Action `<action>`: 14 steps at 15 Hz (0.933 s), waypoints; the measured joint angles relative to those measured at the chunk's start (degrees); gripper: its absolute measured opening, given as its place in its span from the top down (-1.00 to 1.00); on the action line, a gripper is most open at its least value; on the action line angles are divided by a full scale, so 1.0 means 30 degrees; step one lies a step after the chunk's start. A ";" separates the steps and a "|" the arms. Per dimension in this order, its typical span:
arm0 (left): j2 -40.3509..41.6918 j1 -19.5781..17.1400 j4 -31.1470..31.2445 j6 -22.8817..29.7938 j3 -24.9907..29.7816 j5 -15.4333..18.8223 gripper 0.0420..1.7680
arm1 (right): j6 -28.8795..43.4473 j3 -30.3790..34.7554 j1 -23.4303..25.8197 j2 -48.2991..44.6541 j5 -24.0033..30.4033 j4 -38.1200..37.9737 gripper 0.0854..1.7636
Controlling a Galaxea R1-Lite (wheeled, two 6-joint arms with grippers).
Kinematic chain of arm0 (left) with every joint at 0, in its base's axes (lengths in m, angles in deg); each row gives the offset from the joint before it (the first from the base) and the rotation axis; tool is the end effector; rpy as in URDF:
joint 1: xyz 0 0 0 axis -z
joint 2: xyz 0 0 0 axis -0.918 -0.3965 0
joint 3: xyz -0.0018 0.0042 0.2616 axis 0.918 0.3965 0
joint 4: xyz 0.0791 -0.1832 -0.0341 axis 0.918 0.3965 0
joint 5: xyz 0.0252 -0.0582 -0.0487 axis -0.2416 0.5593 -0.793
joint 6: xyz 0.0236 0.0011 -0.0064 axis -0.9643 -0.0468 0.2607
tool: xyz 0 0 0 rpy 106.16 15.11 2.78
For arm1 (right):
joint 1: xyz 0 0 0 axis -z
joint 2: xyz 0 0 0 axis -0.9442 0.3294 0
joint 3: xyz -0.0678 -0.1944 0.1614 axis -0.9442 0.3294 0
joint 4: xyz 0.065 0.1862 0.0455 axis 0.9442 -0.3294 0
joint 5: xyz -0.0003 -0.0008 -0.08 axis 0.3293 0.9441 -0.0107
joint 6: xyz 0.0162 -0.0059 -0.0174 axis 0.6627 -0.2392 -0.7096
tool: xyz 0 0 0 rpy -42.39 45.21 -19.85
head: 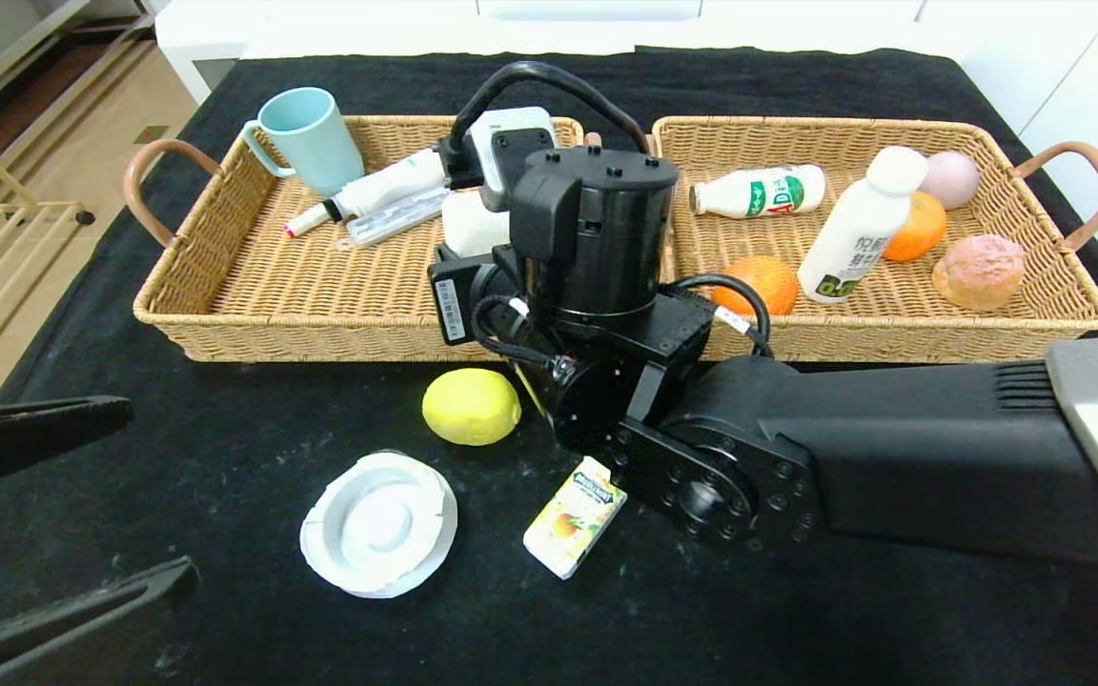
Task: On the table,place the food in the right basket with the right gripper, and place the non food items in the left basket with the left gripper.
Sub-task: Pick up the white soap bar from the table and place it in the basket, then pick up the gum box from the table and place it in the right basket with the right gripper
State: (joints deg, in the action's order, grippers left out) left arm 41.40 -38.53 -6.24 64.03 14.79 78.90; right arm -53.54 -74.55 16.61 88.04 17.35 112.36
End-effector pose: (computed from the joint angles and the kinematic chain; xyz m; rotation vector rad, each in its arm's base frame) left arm 0.1035 -0.0621 0.2437 0.1325 0.0355 -0.7430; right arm 0.2770 0.3641 0.2241 0.0084 -0.1304 0.4600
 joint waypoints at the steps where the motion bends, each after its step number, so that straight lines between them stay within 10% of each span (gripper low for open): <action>1: -0.0004 0.0000 0.0000 0.0000 0.0008 0.0004 -0.94 | -0.0020 -0.0037 0.0037 0.0089 0.0000 0.0089 -0.15; 14: -0.0073 0.0037 -0.0004 -0.0118 0.0228 0.0065 -0.94 | -0.0240 -0.0077 0.0065 0.0110 -0.0012 0.0089 -0.69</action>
State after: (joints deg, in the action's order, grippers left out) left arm 41.18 -38.42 -6.25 63.68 15.48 79.10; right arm -54.26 -74.78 16.80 88.37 17.31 112.63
